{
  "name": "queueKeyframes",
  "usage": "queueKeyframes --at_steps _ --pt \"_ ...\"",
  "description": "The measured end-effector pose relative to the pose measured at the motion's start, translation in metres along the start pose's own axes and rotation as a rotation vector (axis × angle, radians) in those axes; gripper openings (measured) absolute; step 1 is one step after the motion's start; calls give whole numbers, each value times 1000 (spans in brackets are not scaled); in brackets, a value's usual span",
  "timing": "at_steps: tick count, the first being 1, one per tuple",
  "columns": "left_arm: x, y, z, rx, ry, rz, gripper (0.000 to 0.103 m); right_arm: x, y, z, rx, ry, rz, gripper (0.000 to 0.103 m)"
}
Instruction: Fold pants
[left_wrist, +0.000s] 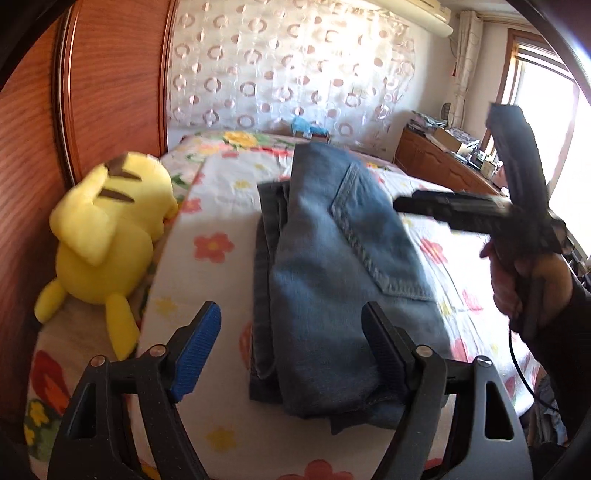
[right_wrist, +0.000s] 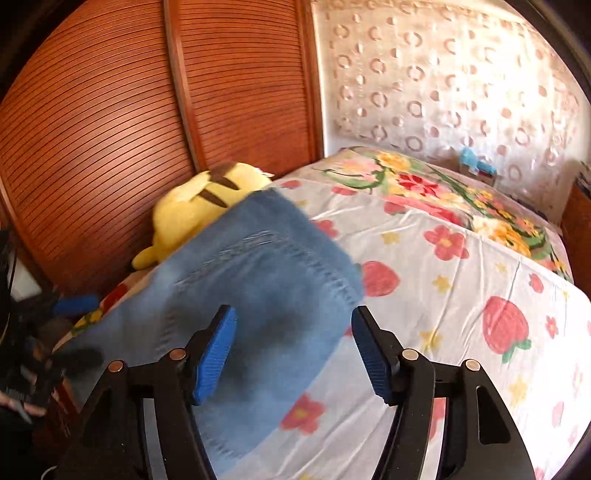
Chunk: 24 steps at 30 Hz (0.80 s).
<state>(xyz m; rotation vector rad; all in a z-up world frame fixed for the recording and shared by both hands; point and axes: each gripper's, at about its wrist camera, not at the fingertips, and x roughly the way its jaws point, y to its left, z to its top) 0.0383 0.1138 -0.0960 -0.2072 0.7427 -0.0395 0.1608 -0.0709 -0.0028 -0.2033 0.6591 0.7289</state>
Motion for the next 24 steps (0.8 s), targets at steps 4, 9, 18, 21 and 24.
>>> queueKeyframes --at_steps 4,9,18,21,24 --pt "9 3 -13 -30 40 -17 74 31 -8 14 45 28 3 68" --pt "17 0 -25 -37 54 -26 73 61 -25 29 119 43 33 70" --pt "14 2 -28 -80 46 -105 47 109 -44 31 220 112 133 78" --pt "9 -4 -27 -51 34 -106 32 112 -54 32 247 122 188 78" --pt "6 -11 -26 -18 22 -84 26 121 -58 36 250 132 228 63"
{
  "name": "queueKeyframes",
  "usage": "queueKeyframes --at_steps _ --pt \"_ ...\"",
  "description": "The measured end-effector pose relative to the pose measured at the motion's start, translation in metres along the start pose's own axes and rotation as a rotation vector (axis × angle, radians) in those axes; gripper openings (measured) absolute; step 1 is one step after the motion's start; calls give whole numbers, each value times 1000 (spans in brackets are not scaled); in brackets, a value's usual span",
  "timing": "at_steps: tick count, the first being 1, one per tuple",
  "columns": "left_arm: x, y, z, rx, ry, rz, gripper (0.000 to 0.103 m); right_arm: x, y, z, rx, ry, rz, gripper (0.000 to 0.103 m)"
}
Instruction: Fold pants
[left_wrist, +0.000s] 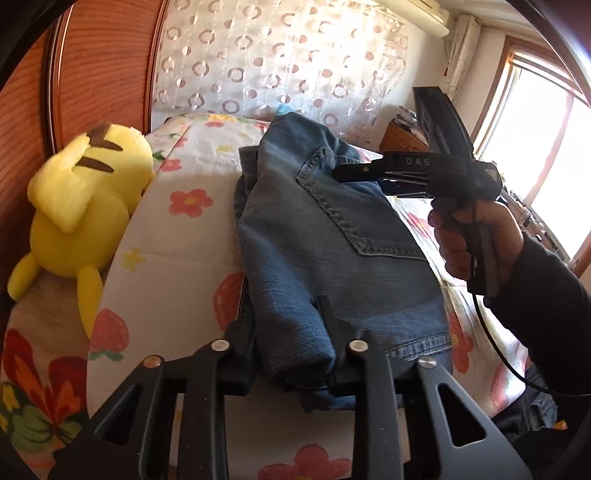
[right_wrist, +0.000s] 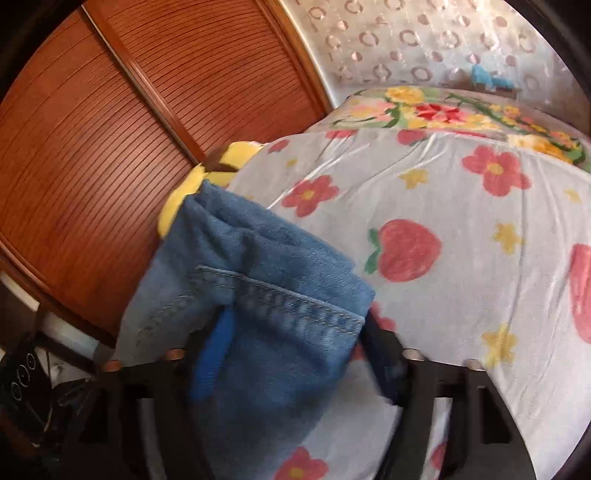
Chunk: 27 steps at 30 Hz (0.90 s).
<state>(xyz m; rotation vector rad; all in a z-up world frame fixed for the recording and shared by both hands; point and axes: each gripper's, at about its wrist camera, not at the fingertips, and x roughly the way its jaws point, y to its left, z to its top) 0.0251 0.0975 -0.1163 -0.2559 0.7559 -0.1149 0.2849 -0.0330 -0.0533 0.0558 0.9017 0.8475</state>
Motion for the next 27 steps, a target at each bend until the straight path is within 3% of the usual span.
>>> queueKeyframes --at_steps 4,7,15,27 --pt "-10 1 -1 -28 -33 -17 18 -5 0 4 -24 -45 22 33" --pt "-18 -1 5 -26 -71 -5 18 -16 11 2 -79 -94 -4 28" --pt "-26 17 39 -23 -136 16 17 -21 33 35 -189 -216 -26 27" --pt "28 64 135 71 -118 96 17 47 13 118 -205 -234 -92 27"
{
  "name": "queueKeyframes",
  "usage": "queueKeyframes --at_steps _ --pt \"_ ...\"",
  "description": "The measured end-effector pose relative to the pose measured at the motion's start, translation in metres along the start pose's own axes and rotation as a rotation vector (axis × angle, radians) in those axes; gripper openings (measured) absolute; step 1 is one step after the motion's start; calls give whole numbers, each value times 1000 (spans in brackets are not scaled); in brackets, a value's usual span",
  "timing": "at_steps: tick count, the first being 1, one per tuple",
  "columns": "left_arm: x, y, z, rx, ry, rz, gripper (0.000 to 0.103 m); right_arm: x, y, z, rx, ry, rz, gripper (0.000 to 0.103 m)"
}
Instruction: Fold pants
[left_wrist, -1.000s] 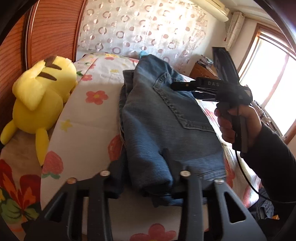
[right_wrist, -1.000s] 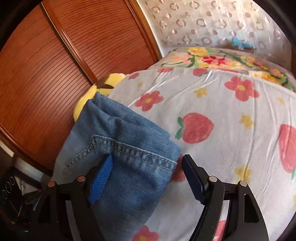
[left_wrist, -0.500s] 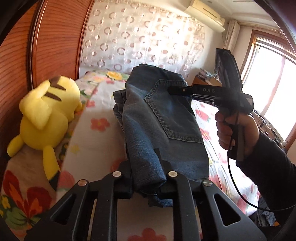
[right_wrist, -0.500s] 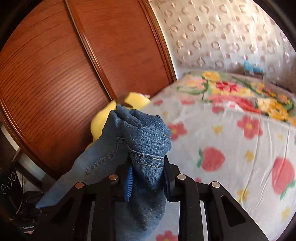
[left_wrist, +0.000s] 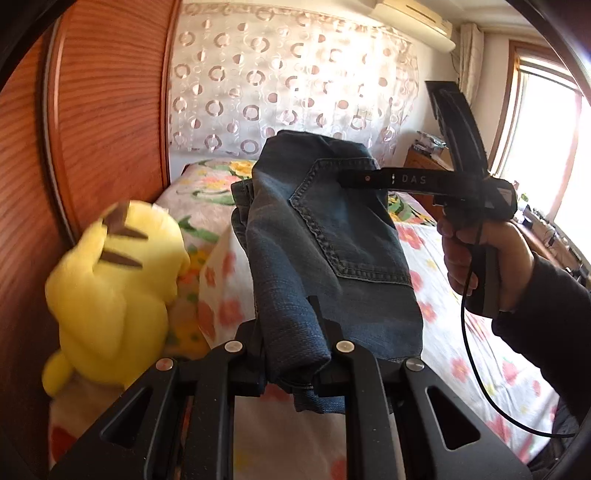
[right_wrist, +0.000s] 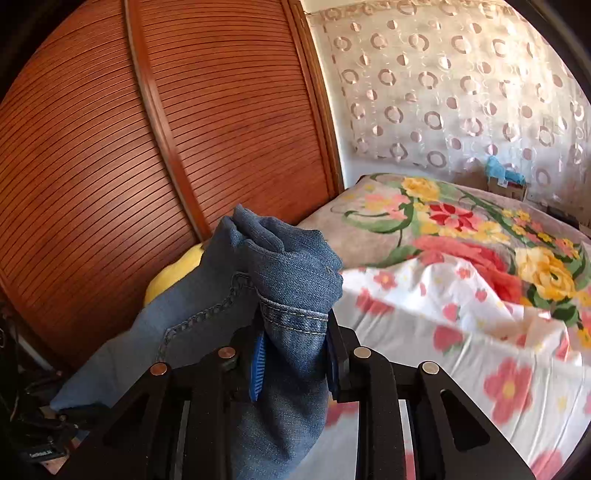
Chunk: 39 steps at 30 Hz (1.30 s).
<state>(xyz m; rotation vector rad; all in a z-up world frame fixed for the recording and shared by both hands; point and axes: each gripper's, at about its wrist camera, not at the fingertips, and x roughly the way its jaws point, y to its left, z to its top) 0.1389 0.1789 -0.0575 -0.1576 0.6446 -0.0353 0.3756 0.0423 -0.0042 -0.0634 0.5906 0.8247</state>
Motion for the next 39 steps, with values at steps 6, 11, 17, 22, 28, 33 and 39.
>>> queueKeyframes --at_steps 6,11,17,22,28,33,39 --pt "33 15 19 1 24 10 17 35 -12 21 -20 10 -28 27" --pt "54 26 12 -21 72 35 18 68 -13 26 -45 66 -55 36" --pt "59 29 -2 -50 103 66 21 68 -18 27 -72 60 -115 52" --pt "60 28 -4 -51 101 69 21 66 -9 20 -89 65 -29 43" --pt "59 29 -4 -63 101 66 22 94 -18 17 -80 133 -93 42" --pt "51 31 2 -82 97 80 31 73 -12 21 -57 109 -82 42" --pt "26 27 9 -66 41 119 48 27 4 6 -80 65 -76 42"
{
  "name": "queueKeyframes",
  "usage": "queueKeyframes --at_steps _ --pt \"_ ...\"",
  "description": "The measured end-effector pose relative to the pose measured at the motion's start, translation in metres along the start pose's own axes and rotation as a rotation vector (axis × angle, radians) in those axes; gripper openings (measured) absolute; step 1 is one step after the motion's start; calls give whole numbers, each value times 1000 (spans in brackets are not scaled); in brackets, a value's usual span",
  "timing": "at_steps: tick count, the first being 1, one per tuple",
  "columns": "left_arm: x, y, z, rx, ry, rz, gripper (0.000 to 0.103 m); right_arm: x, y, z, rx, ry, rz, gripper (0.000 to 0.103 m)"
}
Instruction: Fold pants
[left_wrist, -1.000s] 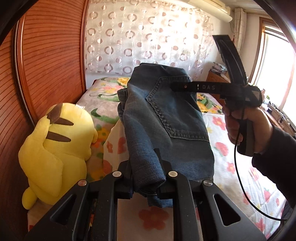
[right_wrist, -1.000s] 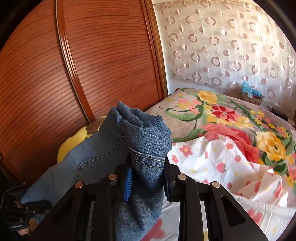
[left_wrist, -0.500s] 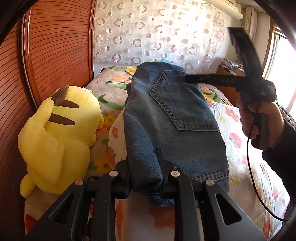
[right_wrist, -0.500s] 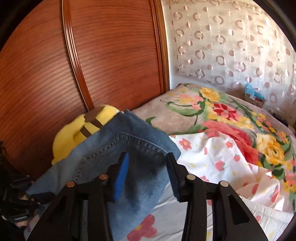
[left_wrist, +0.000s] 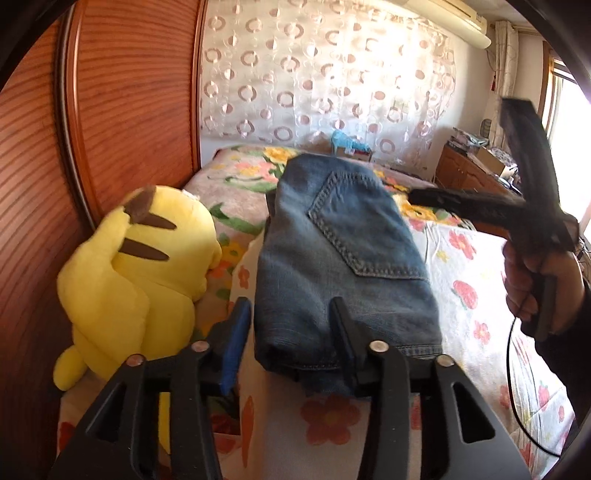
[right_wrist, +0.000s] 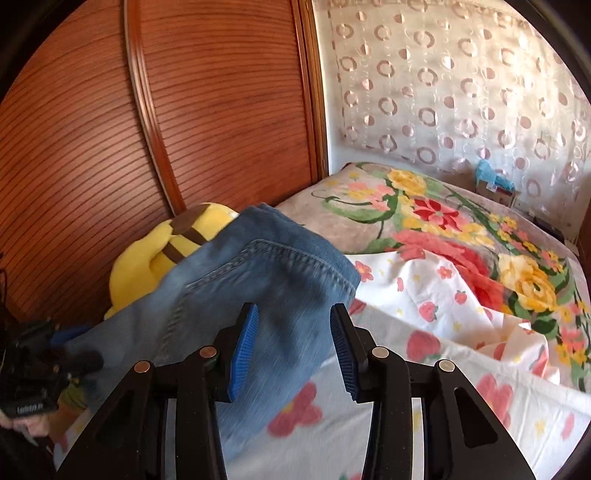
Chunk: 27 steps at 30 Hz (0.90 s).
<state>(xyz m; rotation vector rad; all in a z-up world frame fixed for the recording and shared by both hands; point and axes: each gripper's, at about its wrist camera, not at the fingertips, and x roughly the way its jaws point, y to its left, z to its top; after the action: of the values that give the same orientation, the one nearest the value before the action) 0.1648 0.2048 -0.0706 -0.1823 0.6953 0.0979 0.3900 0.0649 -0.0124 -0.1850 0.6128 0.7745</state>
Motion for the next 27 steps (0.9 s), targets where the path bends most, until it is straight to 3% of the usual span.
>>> queueKeyframes --at_steps 6,13,17,27 --pt "-23 -7 2 29 -39 18 55 -44 14 -25 -1 -31 15 42" --pt "-51 -21 -1 56 -84 16 78 -85 28 -44 -7 -58 15 42" --pt "-63 -32 -3 70 -95 5 85 -110 35 -57 -8 -75 10 42" --pt "-92 -64 -13 113 -126 20 86 -162 39 -86 22 -116 -20 42"
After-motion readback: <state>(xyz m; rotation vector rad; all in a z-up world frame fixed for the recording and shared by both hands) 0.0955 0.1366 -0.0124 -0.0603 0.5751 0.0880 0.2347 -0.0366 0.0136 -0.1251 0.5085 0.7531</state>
